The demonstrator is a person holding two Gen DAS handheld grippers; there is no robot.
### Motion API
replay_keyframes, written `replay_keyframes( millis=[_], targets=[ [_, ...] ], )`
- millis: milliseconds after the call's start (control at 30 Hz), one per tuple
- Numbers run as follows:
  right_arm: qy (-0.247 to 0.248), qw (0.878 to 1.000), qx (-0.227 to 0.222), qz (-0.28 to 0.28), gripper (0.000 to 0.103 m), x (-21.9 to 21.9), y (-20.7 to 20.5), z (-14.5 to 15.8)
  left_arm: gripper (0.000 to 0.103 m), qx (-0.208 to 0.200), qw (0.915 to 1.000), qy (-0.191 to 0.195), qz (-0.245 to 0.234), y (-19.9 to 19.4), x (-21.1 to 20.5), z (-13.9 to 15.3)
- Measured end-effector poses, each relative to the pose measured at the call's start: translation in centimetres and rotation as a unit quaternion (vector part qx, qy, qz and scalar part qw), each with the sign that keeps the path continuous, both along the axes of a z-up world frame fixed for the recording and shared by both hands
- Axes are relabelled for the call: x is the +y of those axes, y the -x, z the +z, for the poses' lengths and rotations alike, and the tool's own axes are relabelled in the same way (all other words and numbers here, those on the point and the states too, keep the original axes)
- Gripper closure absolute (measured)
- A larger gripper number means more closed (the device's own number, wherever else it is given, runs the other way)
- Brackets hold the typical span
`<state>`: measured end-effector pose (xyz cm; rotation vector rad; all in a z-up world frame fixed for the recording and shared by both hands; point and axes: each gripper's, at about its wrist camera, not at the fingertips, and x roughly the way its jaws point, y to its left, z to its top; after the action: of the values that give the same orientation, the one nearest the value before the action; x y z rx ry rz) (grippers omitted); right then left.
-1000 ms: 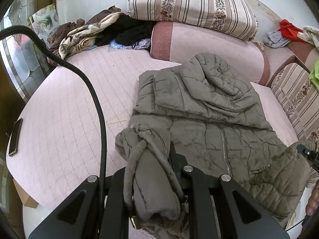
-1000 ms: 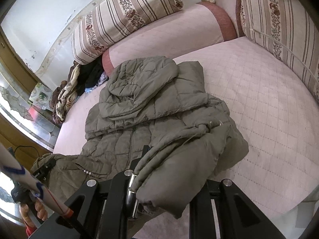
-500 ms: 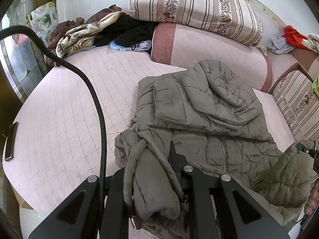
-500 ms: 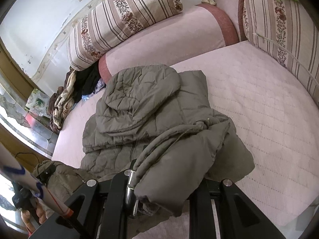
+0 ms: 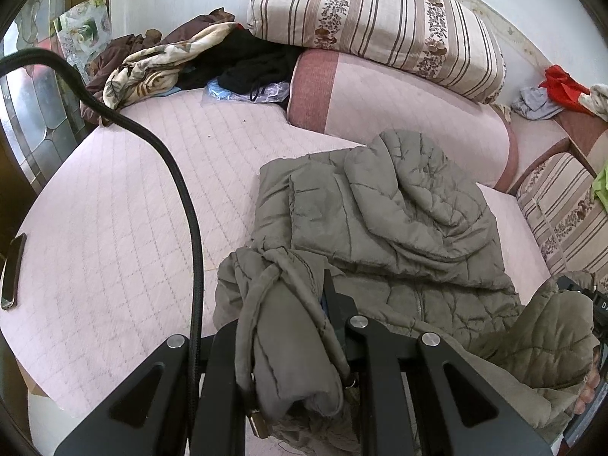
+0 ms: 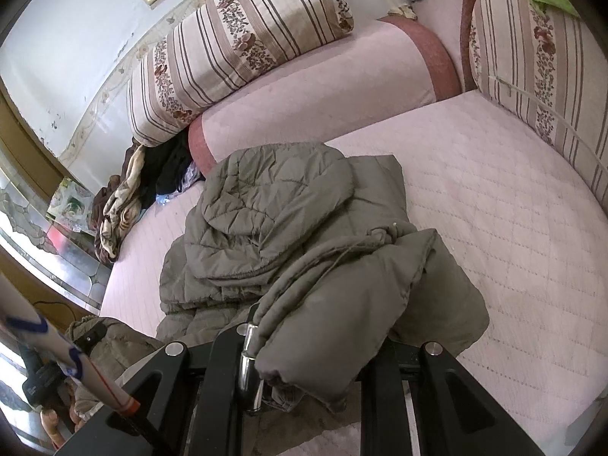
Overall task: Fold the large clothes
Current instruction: 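Hold the folded hem over the jacket body with both tools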
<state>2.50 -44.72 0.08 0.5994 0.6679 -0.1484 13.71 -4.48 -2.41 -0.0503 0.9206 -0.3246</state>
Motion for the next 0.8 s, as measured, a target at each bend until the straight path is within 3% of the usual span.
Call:
replay_keyframes(
  millis=[800],
  targets=[
    [0.017, 1.0, -0.014, -0.008, 0.084, -2.2, -5.1, 2.2, 0.088, -0.023, 0.9996, -0.004, 0.013, -5.1, -2.0, 2.0]
  ],
)
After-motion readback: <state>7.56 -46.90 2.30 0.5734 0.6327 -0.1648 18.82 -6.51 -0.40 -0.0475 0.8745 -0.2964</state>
